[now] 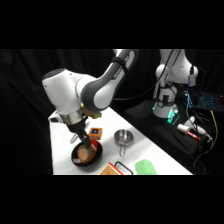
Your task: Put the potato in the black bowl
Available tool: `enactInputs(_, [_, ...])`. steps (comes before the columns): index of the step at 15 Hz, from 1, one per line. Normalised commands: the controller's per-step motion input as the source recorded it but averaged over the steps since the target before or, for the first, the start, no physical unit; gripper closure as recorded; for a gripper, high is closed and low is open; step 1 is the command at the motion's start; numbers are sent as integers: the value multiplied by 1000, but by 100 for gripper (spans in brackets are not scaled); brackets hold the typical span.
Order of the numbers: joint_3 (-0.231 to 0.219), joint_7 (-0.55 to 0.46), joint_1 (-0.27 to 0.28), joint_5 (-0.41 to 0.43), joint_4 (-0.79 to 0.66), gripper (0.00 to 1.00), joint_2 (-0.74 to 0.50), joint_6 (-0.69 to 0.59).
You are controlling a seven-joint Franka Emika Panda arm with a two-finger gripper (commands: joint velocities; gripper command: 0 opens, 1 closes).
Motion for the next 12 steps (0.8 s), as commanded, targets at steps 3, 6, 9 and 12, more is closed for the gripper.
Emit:
enactInputs(3, [26,69,-11,-85,198,0,-130,-371])
enactInputs(6, [34,127,15,-64,145,0,-238,-478])
enactInputs(9, [45,138,20,-27,119,0,-293,-485])
enactInputs(12, [43,163,28,-7,27,0,-332,-360])
